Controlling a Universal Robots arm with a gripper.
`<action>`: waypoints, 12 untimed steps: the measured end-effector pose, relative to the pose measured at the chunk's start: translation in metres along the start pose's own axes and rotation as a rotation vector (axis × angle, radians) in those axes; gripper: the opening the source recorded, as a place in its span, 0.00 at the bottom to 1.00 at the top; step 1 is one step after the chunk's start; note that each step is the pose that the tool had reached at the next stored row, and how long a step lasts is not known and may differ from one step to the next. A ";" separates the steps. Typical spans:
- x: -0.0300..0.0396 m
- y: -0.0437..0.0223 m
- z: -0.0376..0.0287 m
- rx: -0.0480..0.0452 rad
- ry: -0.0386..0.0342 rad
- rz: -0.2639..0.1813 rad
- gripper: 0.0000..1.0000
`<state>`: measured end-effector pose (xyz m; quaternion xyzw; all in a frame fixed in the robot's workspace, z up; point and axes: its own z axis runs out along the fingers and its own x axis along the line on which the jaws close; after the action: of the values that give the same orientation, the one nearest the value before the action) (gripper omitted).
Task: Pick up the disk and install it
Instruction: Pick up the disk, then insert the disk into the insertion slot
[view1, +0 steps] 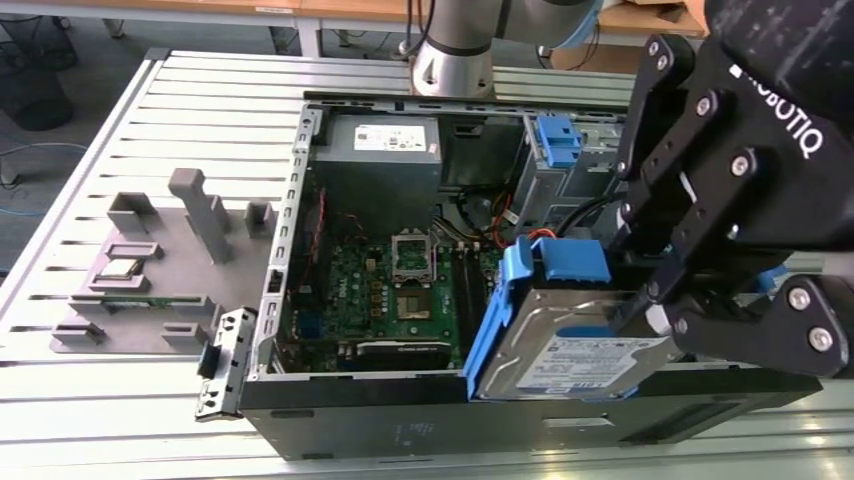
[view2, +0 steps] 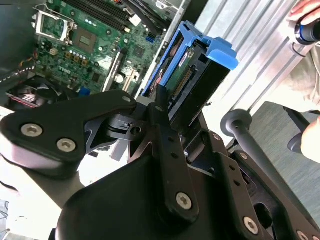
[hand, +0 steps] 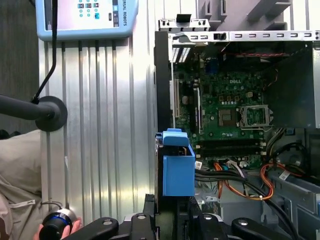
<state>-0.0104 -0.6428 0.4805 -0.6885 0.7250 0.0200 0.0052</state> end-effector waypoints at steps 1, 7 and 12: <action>-0.0020 0.0002 0.0001 0.0000 0.0000 0.000 0.35; -0.0204 0.0011 0.0007 0.0000 0.0000 0.000 0.35; -0.0366 0.0019 0.0012 -0.0001 0.0002 0.000 0.35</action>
<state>-0.0105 -0.6061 0.4806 -0.6885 0.7250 0.0199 0.0051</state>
